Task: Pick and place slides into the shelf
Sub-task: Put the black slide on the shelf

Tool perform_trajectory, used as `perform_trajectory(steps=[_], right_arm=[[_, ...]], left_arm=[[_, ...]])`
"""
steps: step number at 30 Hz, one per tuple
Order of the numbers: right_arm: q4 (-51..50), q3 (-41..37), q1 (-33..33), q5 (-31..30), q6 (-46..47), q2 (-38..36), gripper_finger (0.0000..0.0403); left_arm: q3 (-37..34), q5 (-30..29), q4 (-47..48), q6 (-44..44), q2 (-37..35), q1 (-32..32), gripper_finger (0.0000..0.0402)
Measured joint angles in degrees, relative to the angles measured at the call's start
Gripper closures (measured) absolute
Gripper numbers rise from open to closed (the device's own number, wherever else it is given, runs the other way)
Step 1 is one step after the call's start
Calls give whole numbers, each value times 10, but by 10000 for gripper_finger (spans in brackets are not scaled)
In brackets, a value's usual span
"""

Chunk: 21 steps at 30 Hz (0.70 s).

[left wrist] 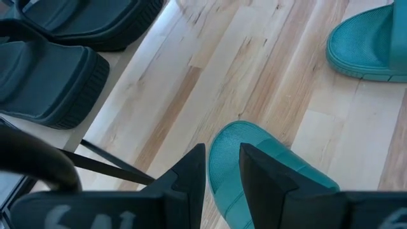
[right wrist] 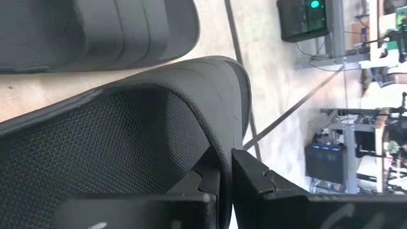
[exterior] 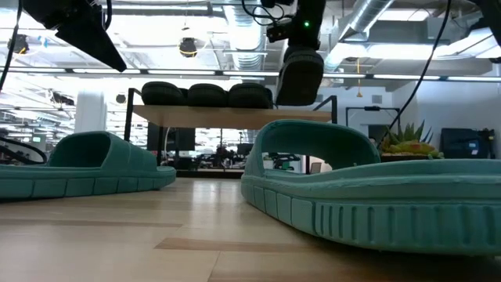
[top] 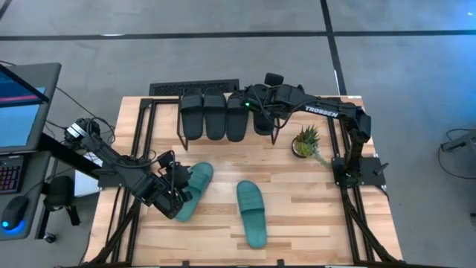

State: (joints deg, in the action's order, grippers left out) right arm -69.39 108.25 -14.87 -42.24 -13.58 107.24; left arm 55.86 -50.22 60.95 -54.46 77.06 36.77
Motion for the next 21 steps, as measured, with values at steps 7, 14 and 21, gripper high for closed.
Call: perform_trajectory(steps=[7, 14, 21], right_arm=[[2, 0, -3, 8, -4, 0, 392], [11, 0, -7, 24, -24, 0, 392], [11, 0, -10, 39, -40, 0, 393]], left_arm=[[0, 0, 0, 0, 0, 0, 315], [0, 0, 0, 0, 0, 0, 315], [0, 0, 0, 0, 0, 0, 315]])
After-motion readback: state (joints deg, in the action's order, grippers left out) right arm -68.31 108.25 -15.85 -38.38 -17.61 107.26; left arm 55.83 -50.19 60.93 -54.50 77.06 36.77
